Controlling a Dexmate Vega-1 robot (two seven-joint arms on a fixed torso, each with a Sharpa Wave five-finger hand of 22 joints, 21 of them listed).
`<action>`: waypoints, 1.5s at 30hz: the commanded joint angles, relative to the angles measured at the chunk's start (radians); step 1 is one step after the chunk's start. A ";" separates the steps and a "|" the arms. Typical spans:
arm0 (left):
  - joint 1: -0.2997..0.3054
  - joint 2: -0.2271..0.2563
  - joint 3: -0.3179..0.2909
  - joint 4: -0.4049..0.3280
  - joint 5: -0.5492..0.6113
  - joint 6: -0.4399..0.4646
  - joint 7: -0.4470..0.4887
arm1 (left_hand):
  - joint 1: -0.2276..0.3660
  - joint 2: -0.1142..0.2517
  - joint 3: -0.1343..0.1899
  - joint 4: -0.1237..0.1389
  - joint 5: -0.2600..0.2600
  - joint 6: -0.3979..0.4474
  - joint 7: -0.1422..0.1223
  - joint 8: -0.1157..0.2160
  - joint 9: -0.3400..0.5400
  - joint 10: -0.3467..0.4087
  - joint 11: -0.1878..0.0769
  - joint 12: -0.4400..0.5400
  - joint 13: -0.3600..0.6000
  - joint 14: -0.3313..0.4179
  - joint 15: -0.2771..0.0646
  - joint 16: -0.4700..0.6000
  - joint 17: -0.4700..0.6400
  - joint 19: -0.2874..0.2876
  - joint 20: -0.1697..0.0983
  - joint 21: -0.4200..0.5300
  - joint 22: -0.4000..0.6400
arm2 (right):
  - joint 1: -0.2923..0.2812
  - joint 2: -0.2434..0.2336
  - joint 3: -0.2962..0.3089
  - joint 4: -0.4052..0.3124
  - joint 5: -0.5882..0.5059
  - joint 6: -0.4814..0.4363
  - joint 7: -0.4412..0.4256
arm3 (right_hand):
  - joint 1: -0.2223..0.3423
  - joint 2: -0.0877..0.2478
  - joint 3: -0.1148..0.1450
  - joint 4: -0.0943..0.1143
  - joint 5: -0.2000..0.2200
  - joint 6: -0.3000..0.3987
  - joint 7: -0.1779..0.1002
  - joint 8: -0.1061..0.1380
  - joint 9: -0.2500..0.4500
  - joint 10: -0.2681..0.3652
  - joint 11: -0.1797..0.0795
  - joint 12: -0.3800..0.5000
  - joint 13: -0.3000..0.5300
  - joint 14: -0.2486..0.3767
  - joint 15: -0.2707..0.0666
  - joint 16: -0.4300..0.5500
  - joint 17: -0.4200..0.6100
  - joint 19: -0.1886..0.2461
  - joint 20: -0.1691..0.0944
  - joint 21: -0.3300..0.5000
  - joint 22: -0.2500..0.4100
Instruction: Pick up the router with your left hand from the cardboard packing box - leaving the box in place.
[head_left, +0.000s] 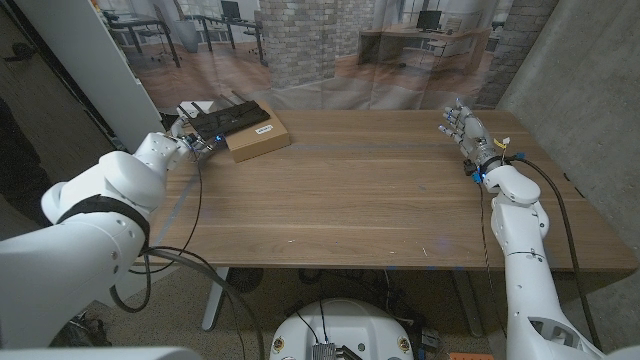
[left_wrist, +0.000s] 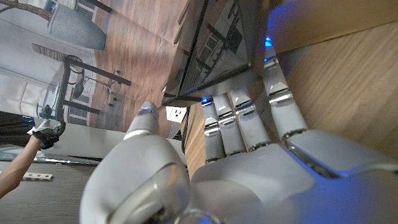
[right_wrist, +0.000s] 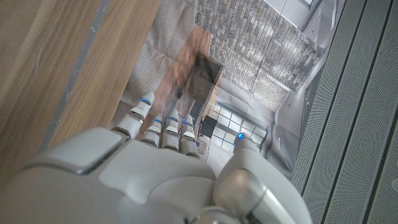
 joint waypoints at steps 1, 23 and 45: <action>-0.059 -0.053 -0.155 0.003 0.378 0.006 0.067 | 0.022 -0.001 -0.010 0.002 -0.003 0.023 -0.011 0.025 0.017 0.020 -0.008 0.024 0.026 0.036 -0.009 0.025 0.025 0.021 -0.010 0.007 0.002 | -0.004 -0.010 0.009 0.000 0.003 0.013 0.013 | -0.004 -0.002 -0.001 0.001 0.008 0.009 -0.003 0.006 0.002 0.012 0.004 0.003 0.003 0.009 0.001 0.006 0.003 0.011 0.000 0.005 0.003; -0.072 -0.051 -0.049 0.003 0.473 0.050 0.201 | 0.324 0.020 -0.033 -0.015 -0.008 -0.043 -0.039 0.301 0.344 -0.016 -0.043 0.311 0.447 0.185 -0.108 0.171 0.300 0.148 -0.108 0.052 0.005 | -0.003 -0.013 0.018 -0.003 0.007 0.020 0.025 | -0.006 -0.005 -0.003 0.000 0.010 0.019 -0.004 0.007 0.002 0.022 0.005 0.003 0.004 0.017 0.002 0.006 0.003 0.017 0.002 0.005 0.003; -0.079 -0.055 0.014 0.079 0.371 -0.160 0.313 | 0.774 0.127 0.074 -0.015 0.035 -0.029 0.025 0.646 0.711 -0.011 -0.037 0.301 0.436 0.268 -0.175 0.062 0.292 0.170 -0.235 0.177 0.022 | 0.005 -0.015 0.015 0.007 0.007 0.018 0.027 | -0.009 -0.005 -0.004 0.001 0.011 0.018 -0.003 0.004 0.002 0.025 0.005 0.001 0.004 0.019 0.001 0.004 0.003 0.019 -0.001 0.004 0.003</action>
